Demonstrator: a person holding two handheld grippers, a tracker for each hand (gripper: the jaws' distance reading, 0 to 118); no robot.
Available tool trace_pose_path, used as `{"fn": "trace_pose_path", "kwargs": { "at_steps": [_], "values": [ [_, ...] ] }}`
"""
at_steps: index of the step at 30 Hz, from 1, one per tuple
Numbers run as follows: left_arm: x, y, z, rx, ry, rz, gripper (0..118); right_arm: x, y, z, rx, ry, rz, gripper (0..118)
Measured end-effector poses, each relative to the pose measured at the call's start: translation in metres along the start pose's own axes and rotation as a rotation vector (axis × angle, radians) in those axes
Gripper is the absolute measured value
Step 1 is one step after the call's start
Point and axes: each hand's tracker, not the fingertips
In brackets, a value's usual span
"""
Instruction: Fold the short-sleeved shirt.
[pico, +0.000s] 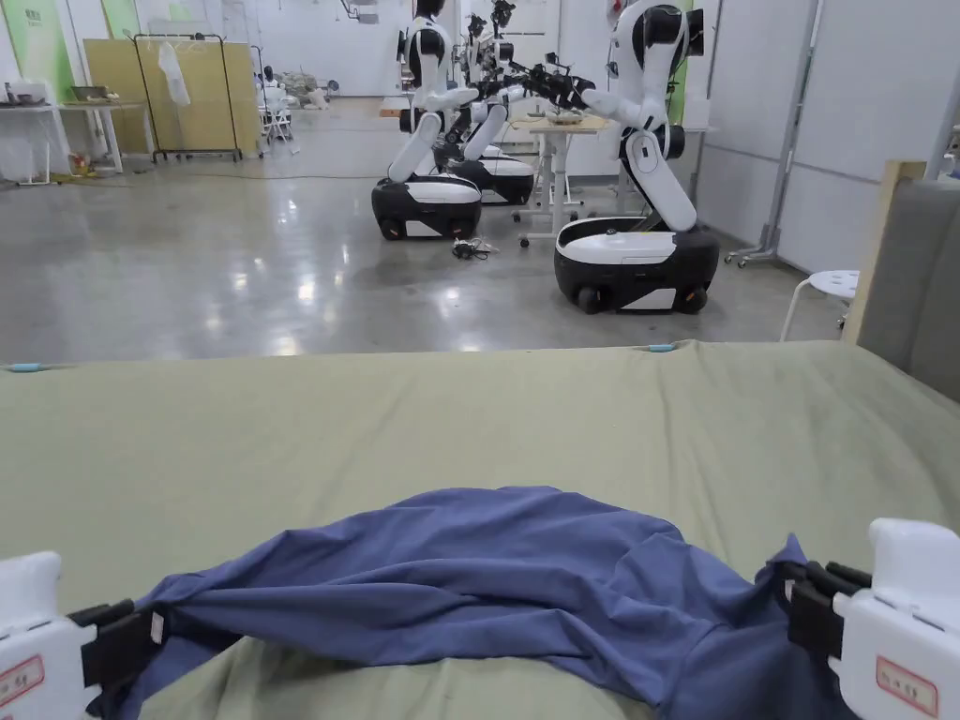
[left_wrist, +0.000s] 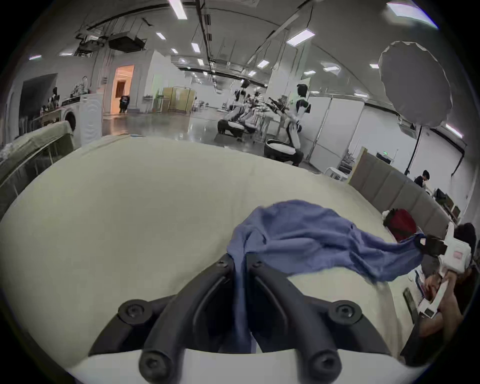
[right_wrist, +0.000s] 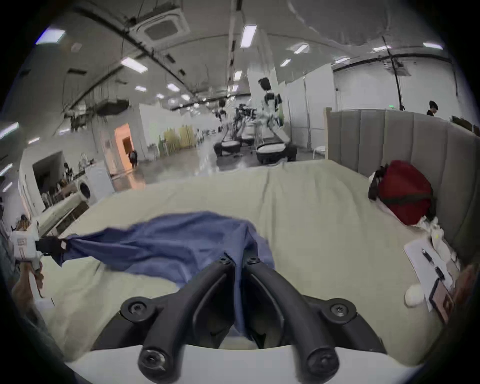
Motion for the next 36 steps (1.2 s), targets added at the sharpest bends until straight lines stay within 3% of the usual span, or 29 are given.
{"fn": "trace_pose_path", "kwargs": {
  "at_steps": [3,10,13,17,23,25,27,28,29,30,31,36],
  "values": [
    [-0.011,-0.018,0.043,-0.015,-0.047,0.125,7,-0.002,-0.006,0.042,-0.018,0.013,-0.004,8],
    [-0.048,-0.045,0.127,-0.009,0.029,0.11,7,0.005,-0.03,0.144,-0.041,-0.005,0.07,8],
    [-0.065,-0.061,0.149,-0.038,0.063,0.095,7,0.013,-0.056,0.169,-0.087,-0.029,0.063,8],
    [-0.076,-0.088,0.165,-0.098,0.1,0.072,7,0.024,-0.095,0.175,-0.177,-0.052,0.01,8],
    [-0.084,-0.127,0.149,-0.163,0.175,0.065,7,0.018,-0.15,0.151,-0.331,-0.077,0.119,8],
    [-0.082,-0.142,0.142,-0.178,0.201,0.06,10,0.021,-0.165,0.147,-0.352,-0.063,0.104,8],
    [-0.079,-0.152,0.144,-0.159,0.227,0.069,33,0.023,-0.17,0.146,-0.354,-0.092,0.115,26],
    [-0.078,-0.154,0.149,-0.113,0.223,0.085,60,0.022,-0.168,0.148,-0.337,-0.119,0.131,41],
    [-0.078,-0.154,0.152,-0.1,0.183,0.109,106,0.02,-0.162,0.153,-0.276,-0.133,0.149,66],
    [-0.076,-0.153,0.155,-0.101,0.173,0.133,118,0.017,-0.156,0.158,-0.21,-0.139,0.165,84],
    [-0.071,-0.152,0.167,-0.086,0.191,0.169,117,0.013,-0.145,0.166,-0.127,-0.139,0.19,95],
    [-0.048,-0.117,0.203,0.128,0.211,0.063,118,-0.019,-0.083,0.196,0.239,-0.217,0.299,97]
  ]
}}
